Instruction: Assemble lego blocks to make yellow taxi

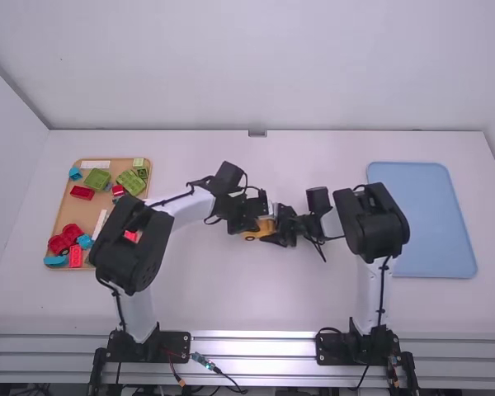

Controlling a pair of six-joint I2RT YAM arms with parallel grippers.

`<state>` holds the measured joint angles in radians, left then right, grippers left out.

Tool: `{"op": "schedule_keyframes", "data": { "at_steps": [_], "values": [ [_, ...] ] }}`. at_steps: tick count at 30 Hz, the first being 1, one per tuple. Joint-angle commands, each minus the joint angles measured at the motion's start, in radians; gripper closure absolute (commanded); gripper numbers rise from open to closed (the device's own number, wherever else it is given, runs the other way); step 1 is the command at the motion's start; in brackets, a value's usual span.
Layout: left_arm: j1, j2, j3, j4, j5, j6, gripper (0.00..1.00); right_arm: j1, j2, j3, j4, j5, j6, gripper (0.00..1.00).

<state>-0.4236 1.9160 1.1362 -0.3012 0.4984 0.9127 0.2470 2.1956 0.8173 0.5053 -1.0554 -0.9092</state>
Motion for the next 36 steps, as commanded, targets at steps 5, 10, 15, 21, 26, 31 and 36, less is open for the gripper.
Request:
{"op": "schedule_keyframes", "data": {
  "at_steps": [5, 10, 15, 21, 26, 31, 36],
  "values": [
    [-0.022, 0.038, -0.015, -0.006, -0.046, -0.052, 0.98, 0.034, 0.018, -0.005, -0.014, 0.07, 0.043, 0.76],
    [-0.021, 0.038, -0.015, -0.007, -0.047, -0.053, 0.95, 0.027, 0.018, -0.005, -0.015, 0.069, 0.045, 0.75],
    [-0.021, 0.038, -0.015, -0.003, -0.046, -0.052, 0.87, 0.027, 0.018, -0.005, -0.015, 0.069, 0.045, 0.76],
    [-0.021, 0.037, 0.008, -0.033, -0.047, -0.052, 0.83, 0.027, 0.018, -0.005, -0.015, 0.069, 0.046, 0.75],
    [-0.021, 0.037, 0.052, -0.086, -0.047, -0.051, 0.84, 0.027, 0.018, -0.005, -0.015, 0.069, 0.046, 0.76],
    [-0.021, 0.037, 0.059, -0.097, -0.043, -0.048, 0.65, 0.028, 0.018, -0.005, -0.015, 0.069, 0.046, 0.75],
    [-0.022, 0.037, 0.053, -0.097, -0.043, -0.049, 0.73, 0.027, 0.018, -0.004, -0.015, 0.069, 0.05, 0.75]
  ]
}}
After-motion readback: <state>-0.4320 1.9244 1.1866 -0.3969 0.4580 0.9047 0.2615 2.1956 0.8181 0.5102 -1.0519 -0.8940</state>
